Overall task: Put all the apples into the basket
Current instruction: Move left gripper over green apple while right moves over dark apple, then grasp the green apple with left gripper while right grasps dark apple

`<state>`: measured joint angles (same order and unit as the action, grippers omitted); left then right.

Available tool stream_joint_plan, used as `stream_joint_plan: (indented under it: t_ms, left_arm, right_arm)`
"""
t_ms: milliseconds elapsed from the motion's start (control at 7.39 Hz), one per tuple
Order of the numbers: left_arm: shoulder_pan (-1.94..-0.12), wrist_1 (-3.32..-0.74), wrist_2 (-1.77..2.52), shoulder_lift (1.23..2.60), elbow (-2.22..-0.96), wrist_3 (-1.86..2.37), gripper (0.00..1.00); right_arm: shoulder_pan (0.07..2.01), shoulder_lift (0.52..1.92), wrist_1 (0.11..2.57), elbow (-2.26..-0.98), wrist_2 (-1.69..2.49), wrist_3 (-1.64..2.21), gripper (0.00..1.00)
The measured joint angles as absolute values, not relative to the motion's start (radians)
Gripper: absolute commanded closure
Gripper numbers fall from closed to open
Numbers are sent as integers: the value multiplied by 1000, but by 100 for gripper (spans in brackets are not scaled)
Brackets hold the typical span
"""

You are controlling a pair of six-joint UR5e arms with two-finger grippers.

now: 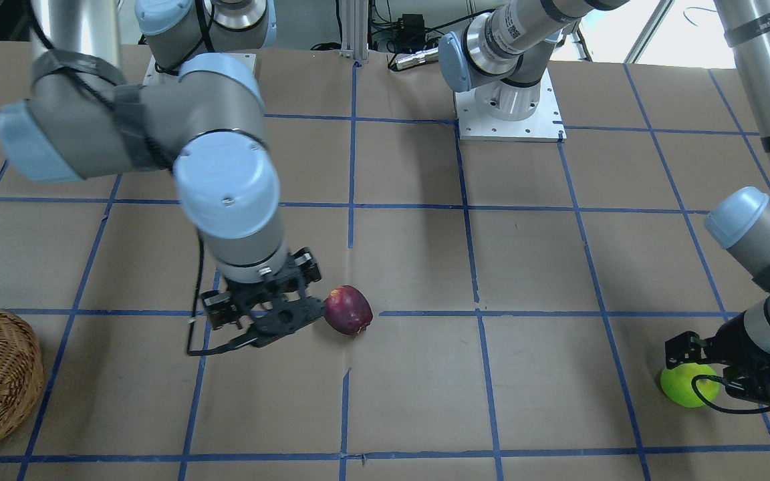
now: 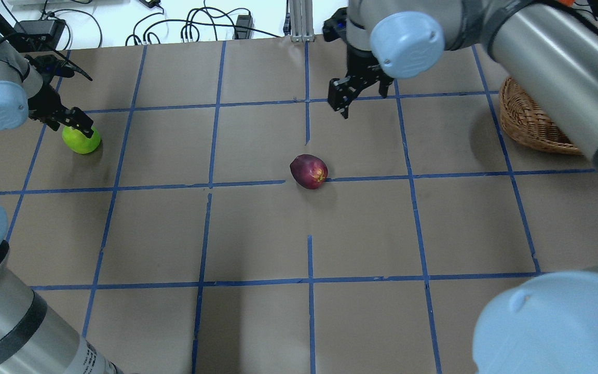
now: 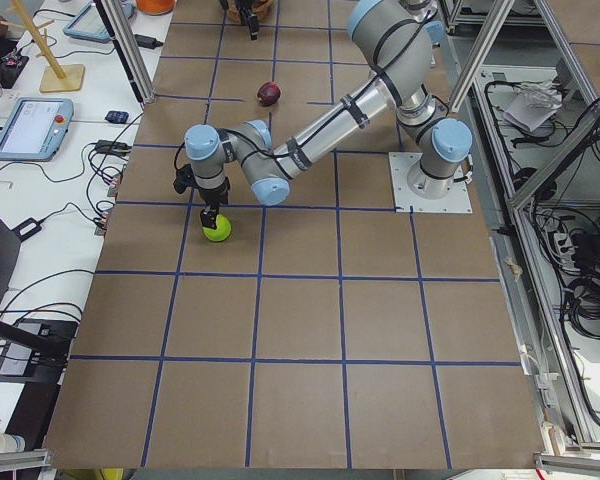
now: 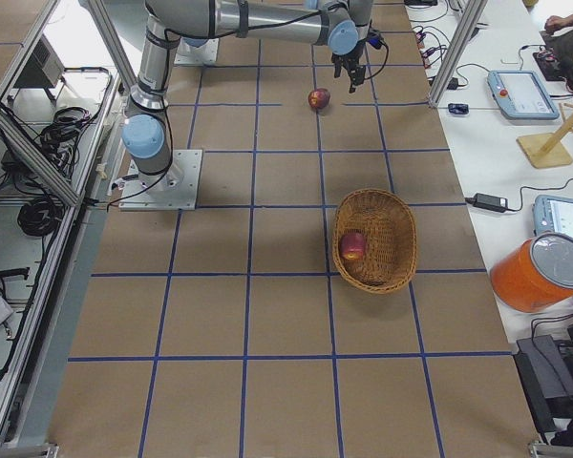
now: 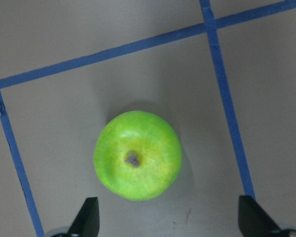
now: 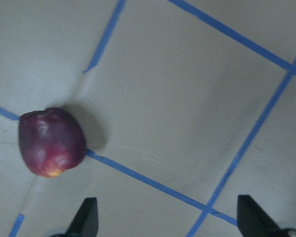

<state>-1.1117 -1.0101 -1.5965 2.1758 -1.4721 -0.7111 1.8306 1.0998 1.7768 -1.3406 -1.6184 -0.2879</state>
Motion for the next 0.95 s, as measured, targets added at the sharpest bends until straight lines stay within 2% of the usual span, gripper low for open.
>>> stream_joint_plan:
  t_ms: [541, 676, 812, 947]
  left_arm:
    - [-1110, -996, -1590, 2243, -1452, -704, 0]
    - [-1110, -996, -1590, 2259, -1444, -704, 11]
    - [-1110, -995, -1589, 2269, -1439, -704, 59]
    - [-1110, -995, -1588, 2271, -1437, -703, 68]
  right_arm:
    - [1918, 1054, 2144, -1576, -1618, -390, 0]
    - [1930, 1047, 2194, -1605, -1594, -400, 0]
    - [1943, 1044, 2213, -1615, -1553, -399, 0]
    - [1949, 1040, 2219, -1622, -1522, -397, 0]
